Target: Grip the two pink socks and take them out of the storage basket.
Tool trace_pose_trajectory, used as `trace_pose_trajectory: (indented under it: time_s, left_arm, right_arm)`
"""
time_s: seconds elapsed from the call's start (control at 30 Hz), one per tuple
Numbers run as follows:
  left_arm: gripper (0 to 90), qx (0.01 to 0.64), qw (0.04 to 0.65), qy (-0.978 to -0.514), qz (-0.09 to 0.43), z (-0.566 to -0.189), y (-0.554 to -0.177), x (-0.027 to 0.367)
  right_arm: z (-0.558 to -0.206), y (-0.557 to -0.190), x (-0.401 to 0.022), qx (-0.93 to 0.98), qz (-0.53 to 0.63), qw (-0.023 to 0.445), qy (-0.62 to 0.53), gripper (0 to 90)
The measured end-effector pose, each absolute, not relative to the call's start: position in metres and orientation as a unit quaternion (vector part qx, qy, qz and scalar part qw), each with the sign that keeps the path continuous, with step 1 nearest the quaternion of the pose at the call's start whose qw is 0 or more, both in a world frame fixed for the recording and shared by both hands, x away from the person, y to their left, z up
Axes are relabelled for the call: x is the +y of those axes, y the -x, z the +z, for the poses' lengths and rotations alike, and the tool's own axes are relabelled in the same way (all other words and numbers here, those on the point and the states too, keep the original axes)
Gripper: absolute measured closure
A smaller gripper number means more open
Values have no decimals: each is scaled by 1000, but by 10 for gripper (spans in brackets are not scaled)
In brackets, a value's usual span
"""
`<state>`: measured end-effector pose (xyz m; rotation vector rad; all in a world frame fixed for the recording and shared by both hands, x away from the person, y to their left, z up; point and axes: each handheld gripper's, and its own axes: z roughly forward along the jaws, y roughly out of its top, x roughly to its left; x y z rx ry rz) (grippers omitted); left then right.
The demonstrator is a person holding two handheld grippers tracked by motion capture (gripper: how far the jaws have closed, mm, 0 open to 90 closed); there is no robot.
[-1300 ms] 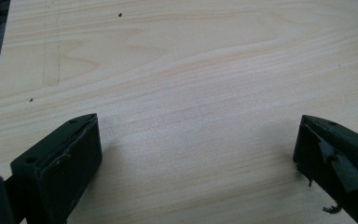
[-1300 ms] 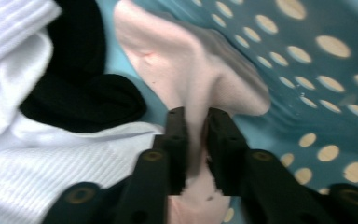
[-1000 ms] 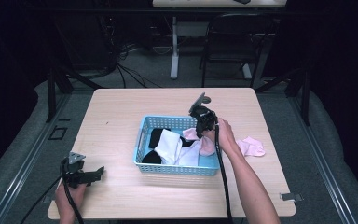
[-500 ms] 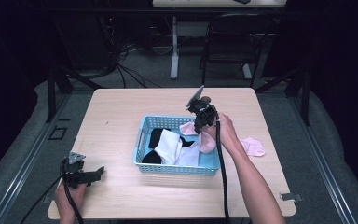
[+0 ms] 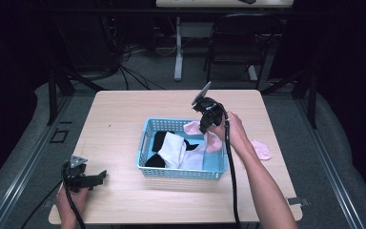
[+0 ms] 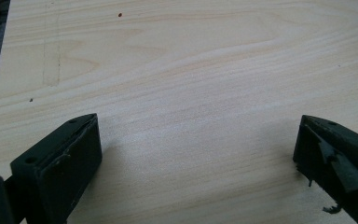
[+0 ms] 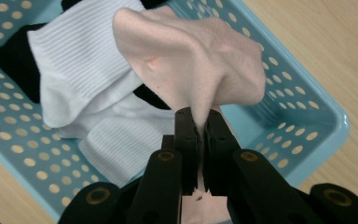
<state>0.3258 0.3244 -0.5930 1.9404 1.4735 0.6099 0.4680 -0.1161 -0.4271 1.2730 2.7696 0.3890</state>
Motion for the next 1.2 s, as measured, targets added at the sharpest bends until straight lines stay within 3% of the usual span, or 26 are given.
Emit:
trace_pose_trajectory:
  time_s: [0.57,1.2]
  left_arm:
    - [9,558,310,-735,231,-593,-326,324]
    - [9,558,310,-735,231,-593,-326,324]
  right_arm:
    - [-383,-443,-125,903,140,68,-401,853]
    - [-363,-425,-182,880,145,93,-442,852]
